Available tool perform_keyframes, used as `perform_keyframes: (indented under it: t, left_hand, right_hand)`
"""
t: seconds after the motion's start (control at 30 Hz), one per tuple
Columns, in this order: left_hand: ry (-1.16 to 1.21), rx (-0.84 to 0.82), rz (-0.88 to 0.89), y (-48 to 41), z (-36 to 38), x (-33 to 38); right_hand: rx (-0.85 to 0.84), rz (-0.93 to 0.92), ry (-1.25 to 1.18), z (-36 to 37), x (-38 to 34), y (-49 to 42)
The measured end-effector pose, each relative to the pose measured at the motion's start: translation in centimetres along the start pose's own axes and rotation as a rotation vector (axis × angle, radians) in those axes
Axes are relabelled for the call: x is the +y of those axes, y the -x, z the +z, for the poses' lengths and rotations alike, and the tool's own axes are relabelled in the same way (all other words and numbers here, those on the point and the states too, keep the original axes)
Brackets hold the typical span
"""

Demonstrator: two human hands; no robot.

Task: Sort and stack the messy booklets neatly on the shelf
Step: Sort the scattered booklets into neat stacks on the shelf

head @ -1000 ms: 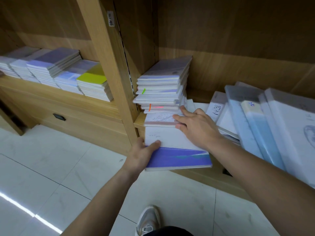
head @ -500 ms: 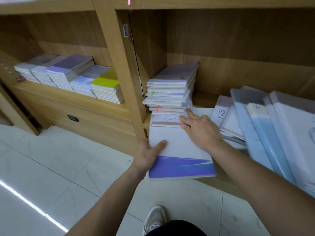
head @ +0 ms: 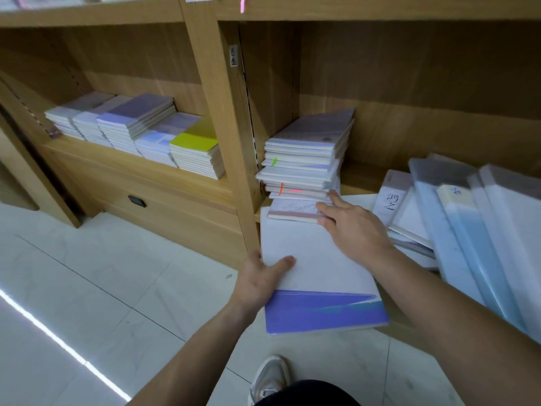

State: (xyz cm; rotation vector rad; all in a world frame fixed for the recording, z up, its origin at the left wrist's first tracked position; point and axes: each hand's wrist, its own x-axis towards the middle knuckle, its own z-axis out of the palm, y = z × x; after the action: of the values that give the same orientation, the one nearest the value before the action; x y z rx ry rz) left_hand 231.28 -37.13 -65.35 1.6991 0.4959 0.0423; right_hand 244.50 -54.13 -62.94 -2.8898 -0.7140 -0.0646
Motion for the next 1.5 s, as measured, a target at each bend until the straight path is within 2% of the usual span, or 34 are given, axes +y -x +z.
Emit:
perform_keyframes:
  t: [0.07, 0.33, 0.47, 0.7, 0.87, 1.03, 1.17, 1.37, 1.5]
  left_hand:
    - [0.063, 0.021, -0.029, -1.1, 0.2, 1.2]
    - [0.004, 0.101, 0.037, 0.3, -0.2, 0.4]
    - [-0.101, 0.161, -0.005, 1.9, -3.1, 0.2]
    - [-0.202, 0.186, 0.062, 5.3, -6.1, 1.3]
    - [-0.249, 0.198, 0.074, 6.0, -6.9, 1.5]
    - [-0.273, 0.205, 0.094, 6.2, -8.1, 1.8]
    - [-0.299, 0.231, 0.127, 7.2, -9.4, 2.9]
    - [-0.304, 0.22, 0.251, 9.5, -9.7, 7.5]
    - [-0.358, 0.19, 0.397, 10.9, -7.5, 12.1]
  right_hand:
    - [0.001, 0.006, 0.017, 0.3, 0.0, 0.0]
    - [-0.046, 0.043, -0.051, -0.2, -0.7, -0.1]
    - [-0.071, 0.073, -0.123, -0.3, -0.9, 0.0]
    - [-0.013, 0.112, -0.126, 0.9, -1.5, 0.4]
    - [-0.094, 0.059, -0.135, 0.4, -1.1, 1.2]
    - [-0.11, 0.04, -0.256, -0.4, 0.0, 5.1]
    - [-0.18, 0.054, -0.235, -2.0, 0.5, 7.5]
    - [-0.165, 0.004, -0.312, -6.3, -2.3, 10.1]
    - [-0.067, -0.043, -0.322, -10.0, -3.4, 12.5]
